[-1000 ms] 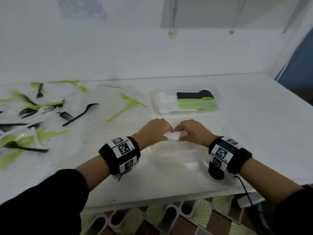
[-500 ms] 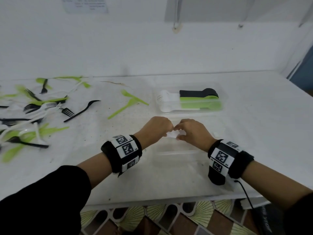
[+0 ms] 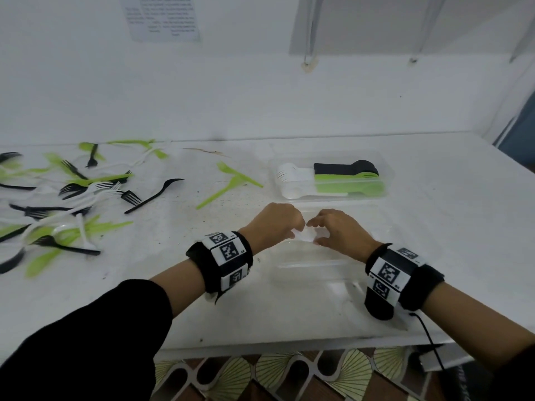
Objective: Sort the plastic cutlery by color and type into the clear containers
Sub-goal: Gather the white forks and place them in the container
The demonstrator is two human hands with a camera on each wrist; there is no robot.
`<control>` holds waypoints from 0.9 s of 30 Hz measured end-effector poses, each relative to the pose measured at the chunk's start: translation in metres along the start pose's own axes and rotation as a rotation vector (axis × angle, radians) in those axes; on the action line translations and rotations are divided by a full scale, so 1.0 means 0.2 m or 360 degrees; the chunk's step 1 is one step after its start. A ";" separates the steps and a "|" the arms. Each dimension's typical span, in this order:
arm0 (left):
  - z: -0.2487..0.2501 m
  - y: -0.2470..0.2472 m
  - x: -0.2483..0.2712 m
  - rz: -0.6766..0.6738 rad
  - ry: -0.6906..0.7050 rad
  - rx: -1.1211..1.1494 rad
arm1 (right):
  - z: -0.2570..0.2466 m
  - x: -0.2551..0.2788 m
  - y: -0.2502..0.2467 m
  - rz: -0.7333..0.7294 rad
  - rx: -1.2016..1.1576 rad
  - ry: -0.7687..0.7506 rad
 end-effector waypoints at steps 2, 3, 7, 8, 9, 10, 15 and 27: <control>0.00 0.00 0.01 0.0040 0.0000 0.0030 | 0.00 0.00 -0.01 0.0023 -0.0011 0.0009; -0.01 0.00 0.01 0.0053 -0.0018 0.0104 | 0.00 0.01 -0.02 0.0042 -0.0034 0.0018; -0.07 -0.04 0.07 0.0271 -0.0128 0.0605 | -0.07 0.01 -0.08 0.0248 -0.0248 0.0004; -0.09 -0.05 0.09 0.0375 -0.0149 0.0725 | -0.11 0.01 -0.10 0.0318 -0.0331 -0.0014; -0.13 -0.06 0.11 0.0476 -0.0184 0.0811 | -0.16 0.00 -0.12 0.0384 -0.0418 -0.0032; -0.17 -0.06 0.14 0.0553 -0.0233 0.0874 | -0.21 -0.02 -0.13 0.0445 -0.0497 -0.0050; -0.49 0.00 0.36 0.0640 -0.0460 0.0984 | -0.51 -0.15 -0.04 0.0552 -0.0729 -0.0113; -1.36 0.15 1.18 0.0535 -0.0726 0.0879 | -1.39 -0.74 0.49 0.0352 -0.0846 -0.0286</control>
Point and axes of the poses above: each hand's wrist, its own x-axis away from the middle knuckle, its own y-axis out of the palm, z = x × y, the point moved 2 cm from there along -x, towards the middle knuckle, and after that the axes turned 13 degrees about -x, right-handed, at the moved point
